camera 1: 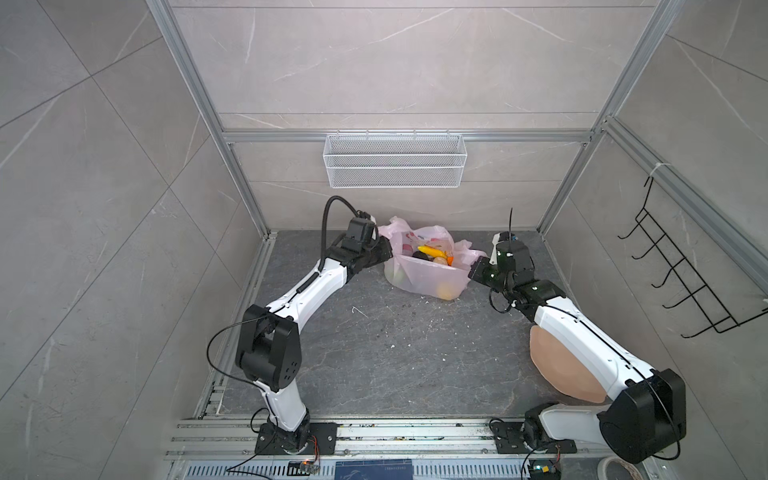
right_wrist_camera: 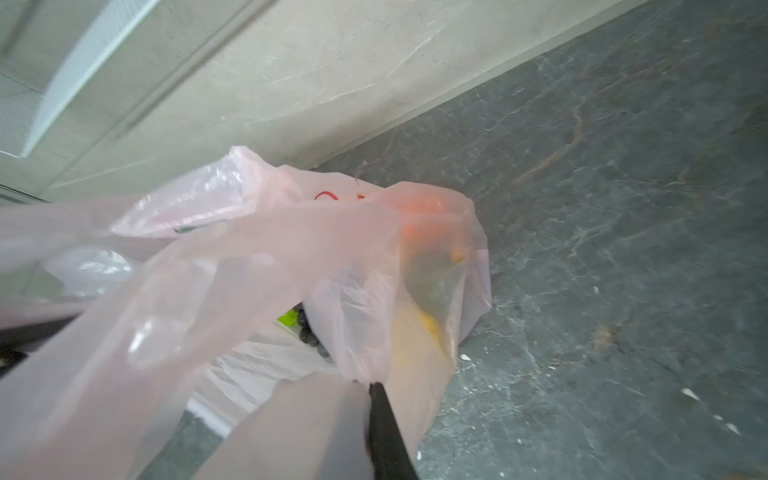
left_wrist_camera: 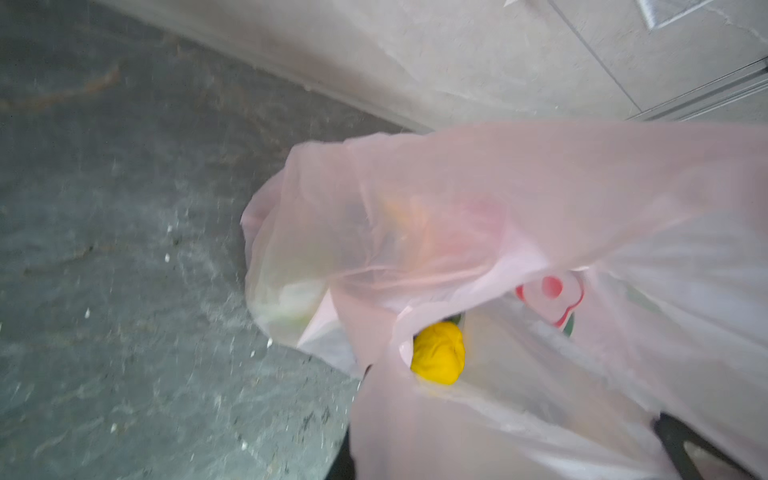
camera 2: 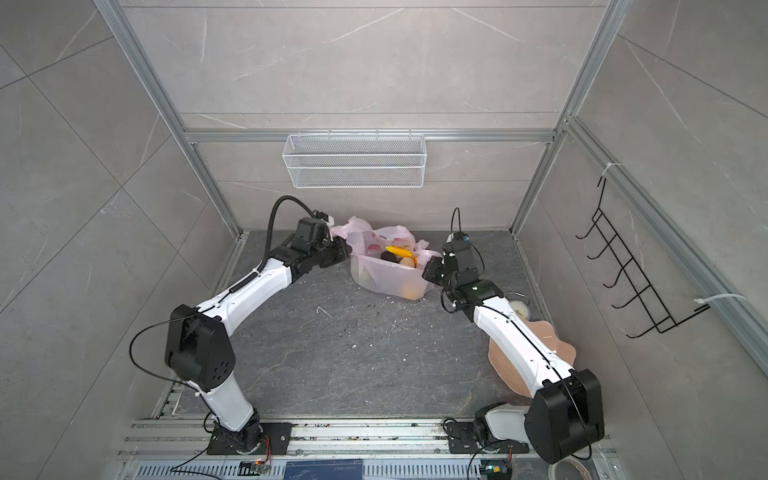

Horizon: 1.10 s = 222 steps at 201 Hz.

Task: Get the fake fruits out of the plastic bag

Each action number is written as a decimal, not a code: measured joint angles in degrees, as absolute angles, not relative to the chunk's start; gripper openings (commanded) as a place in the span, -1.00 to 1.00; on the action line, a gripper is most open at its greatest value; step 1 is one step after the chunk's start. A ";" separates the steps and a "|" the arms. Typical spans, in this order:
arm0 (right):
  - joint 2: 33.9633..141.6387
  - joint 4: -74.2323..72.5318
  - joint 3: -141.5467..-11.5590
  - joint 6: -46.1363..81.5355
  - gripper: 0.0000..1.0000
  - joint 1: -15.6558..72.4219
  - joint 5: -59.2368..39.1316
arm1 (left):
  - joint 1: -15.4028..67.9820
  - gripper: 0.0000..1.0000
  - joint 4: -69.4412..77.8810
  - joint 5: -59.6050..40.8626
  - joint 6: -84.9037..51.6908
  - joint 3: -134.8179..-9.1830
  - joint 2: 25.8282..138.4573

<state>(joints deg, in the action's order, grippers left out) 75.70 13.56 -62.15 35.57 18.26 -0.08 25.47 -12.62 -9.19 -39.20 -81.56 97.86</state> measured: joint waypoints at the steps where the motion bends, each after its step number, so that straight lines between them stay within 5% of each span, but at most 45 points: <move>1: 75.66 13.39 -62.11 35.66 -0.88 18.24 -0.32 | 25.47 -0.92 -12.62 -9.19 -39.20 -81.56 97.86; 40: 71.79 5.76 -53.98 40.27 -0.91 17.04 -9.39 | 24.40 -0.95 -4.80 -12.43 -44.69 -67.90 86.21; 72: 67.70 -0.49 -42.98 45.10 -0.91 16.91 -13.41 | 24.23 -0.76 -0.56 -13.19 -49.08 -58.98 80.60; 110: 72.97 -8.05 -35.81 50.02 -1.00 15.64 -16.01 | 20.58 -0.47 -1.76 -16.62 -50.98 -60.51 91.50; 131: 78.65 -11.62 -35.44 51.53 -1.00 14.98 -17.65 | 19.66 -0.14 -4.54 -16.58 -50.48 -63.13 96.86; 188: 82.59 -13.26 -35.51 51.83 -0.99 14.92 -18.24 | 21.63 0.30 -15.70 -8.71 -49.28 -63.35 93.25; 222: 82.59 -13.54 -35.55 50.89 -0.99 17.10 -17.69 | 32.62 0.44 -23.77 3.55 -49.84 -57.84 78.32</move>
